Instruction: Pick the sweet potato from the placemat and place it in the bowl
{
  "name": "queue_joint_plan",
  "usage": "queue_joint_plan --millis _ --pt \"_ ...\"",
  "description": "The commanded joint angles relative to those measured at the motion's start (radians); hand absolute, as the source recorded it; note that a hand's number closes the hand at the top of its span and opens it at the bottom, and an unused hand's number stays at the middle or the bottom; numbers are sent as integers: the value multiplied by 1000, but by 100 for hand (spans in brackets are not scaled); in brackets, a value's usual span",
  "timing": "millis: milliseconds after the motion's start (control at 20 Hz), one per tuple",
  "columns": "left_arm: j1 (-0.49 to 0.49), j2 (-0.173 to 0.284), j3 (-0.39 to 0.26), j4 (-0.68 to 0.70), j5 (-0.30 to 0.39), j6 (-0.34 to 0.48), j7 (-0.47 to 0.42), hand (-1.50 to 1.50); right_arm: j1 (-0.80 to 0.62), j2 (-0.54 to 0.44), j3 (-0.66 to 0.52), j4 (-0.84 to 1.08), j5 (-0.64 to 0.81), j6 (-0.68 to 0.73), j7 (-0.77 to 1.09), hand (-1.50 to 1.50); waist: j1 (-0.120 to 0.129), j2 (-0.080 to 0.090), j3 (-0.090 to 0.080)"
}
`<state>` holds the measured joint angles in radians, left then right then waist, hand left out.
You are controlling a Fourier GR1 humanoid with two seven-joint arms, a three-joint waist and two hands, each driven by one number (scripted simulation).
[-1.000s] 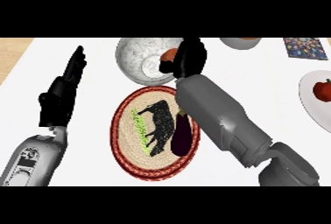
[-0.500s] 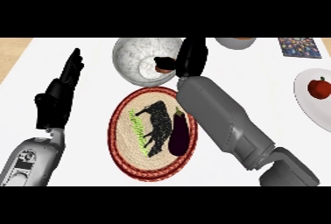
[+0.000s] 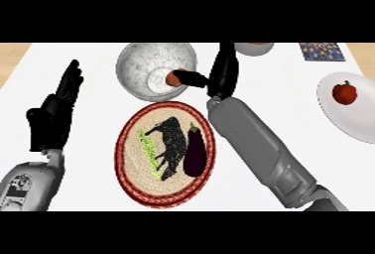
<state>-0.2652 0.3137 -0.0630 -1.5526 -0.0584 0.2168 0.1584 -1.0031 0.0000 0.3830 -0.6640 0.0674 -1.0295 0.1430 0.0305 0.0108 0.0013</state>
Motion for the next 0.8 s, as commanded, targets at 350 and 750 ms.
queue_joint_plan --millis 350,750 --pt "101 -12 24 -85 -33 -5 19 0 323 -24 77 -363 -25 162 -135 -150 -34 -16 -1" --pt "45 -43 52 -62 -63 -36 35 0 497 0 121 -489 47 141 -182 -150 -29 -11 -1"
